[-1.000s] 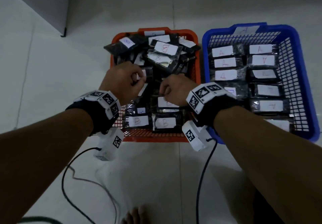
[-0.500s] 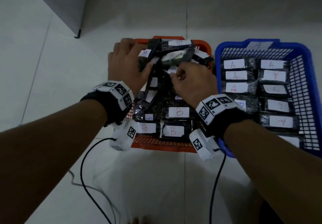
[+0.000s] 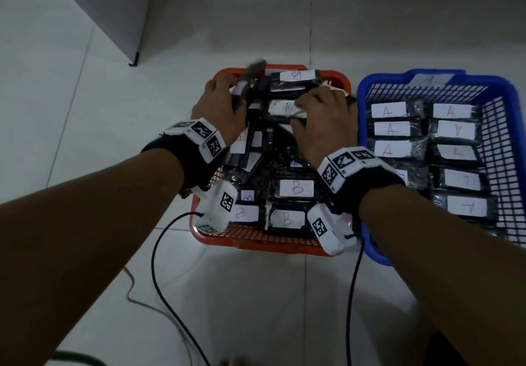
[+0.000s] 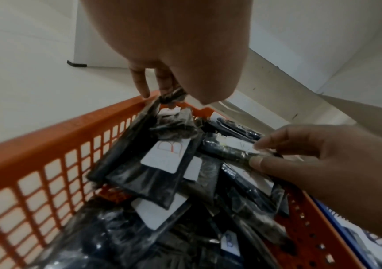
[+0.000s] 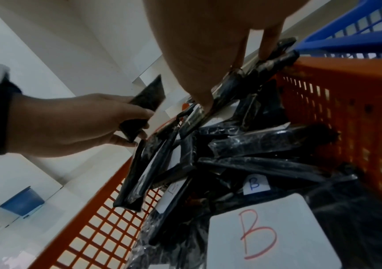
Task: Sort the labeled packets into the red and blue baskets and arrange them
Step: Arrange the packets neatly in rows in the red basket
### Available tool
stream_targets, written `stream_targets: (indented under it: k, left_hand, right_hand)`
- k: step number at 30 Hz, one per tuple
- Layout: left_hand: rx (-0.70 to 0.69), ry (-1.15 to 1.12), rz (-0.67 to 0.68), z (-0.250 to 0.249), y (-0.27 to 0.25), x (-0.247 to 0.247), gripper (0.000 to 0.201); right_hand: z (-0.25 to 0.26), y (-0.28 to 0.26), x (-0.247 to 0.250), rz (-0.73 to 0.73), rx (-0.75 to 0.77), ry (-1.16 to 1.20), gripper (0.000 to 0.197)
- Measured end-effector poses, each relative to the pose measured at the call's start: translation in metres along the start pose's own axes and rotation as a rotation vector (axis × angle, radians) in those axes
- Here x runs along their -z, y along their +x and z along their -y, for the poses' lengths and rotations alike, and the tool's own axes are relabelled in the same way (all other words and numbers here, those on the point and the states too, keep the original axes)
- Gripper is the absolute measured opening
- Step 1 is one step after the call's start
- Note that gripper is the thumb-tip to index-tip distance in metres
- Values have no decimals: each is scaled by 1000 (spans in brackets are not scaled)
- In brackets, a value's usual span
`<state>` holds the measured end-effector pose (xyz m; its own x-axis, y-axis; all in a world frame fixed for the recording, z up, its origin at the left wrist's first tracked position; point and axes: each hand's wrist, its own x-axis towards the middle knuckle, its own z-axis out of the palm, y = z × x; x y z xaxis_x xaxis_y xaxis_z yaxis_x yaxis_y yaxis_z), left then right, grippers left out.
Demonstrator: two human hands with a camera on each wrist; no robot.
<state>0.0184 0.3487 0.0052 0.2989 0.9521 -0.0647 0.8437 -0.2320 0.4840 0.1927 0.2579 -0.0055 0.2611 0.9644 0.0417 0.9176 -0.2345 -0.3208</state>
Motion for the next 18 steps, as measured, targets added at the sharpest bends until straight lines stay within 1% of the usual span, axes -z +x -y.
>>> stream_targets:
  k: [2,3,5,7,8,9,11,13,15,17,18]
  left_hand:
    - [-54,-1,-25,0,-9,6,47]
    - [-82,2,-11,1,-14,9,48]
    - [-147,38,82,3,-27,17,53]
    - [-213,123,219,10,-40,23,62]
    - [-228,155,268,15,-46,25,65]
    - [-226,168,287,20,-51,26,67]
    - [-169,145,255,30,-56,28,66]
    - [-93,85,205,36,-57,26,60]
    - [-42,19,198,40,-58,23,54]
    - [24,-60,206,41,-60,21,50]
    - [66,-103,202,42,-60,20,49]
  right_hand:
    - [1,-1,2,10,-13,5,35]
    - [2,-2,2,23,-14,10,36]
    - [1,-3,4,62,-14,30,44]
    - [-1,-4,6,101,-20,51,53]
    - [-1,-4,8,110,-20,64,53]
    - [0,-5,10,116,-23,85,49]
    - [1,-6,14,157,-40,148,39]
    - [5,-6,20,287,-53,208,33]
    - [10,-8,27,510,-73,238,38]
    - [16,-11,32,747,-95,218,43]
    - [19,-13,33,835,-100,198,43]
